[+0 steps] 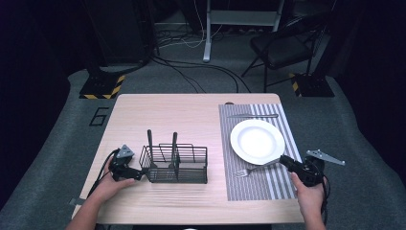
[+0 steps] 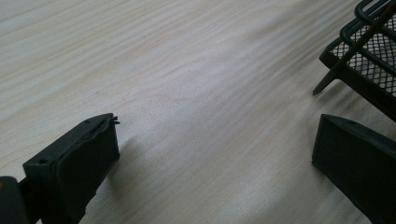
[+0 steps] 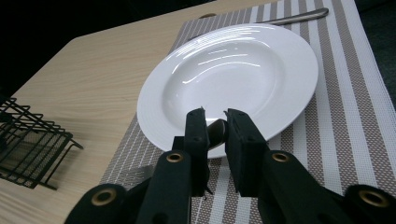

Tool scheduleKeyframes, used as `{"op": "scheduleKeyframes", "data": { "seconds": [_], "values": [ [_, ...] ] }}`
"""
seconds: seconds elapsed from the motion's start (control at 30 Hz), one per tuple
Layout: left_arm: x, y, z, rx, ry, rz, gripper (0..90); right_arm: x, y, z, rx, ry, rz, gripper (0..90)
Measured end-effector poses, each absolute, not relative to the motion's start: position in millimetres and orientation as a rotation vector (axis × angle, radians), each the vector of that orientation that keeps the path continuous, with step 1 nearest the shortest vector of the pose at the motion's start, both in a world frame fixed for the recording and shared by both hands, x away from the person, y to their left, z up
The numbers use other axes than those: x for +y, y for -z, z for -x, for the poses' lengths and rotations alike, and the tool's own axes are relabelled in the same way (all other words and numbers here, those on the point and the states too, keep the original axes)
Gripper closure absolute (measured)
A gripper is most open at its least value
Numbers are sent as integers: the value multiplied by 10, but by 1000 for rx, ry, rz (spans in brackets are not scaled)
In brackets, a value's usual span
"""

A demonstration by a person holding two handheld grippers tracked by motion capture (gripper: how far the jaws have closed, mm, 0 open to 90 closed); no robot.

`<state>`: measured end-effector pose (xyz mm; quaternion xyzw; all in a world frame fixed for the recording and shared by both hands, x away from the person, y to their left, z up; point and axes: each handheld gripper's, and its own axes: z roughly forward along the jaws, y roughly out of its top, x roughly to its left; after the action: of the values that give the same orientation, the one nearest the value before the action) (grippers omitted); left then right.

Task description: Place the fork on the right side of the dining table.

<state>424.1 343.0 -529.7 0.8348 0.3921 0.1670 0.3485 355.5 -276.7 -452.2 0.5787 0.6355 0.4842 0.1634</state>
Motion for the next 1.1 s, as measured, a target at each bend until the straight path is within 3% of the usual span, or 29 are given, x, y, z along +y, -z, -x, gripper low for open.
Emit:
{"op": "scheduleKeyframes", "data": {
  "seconds": [1.1],
  "values": [
    [3431,5296,-4242,1016,-433,-2165,1,-3006,4945,-3609,1682,-1422,-1896,752]
  ]
}}
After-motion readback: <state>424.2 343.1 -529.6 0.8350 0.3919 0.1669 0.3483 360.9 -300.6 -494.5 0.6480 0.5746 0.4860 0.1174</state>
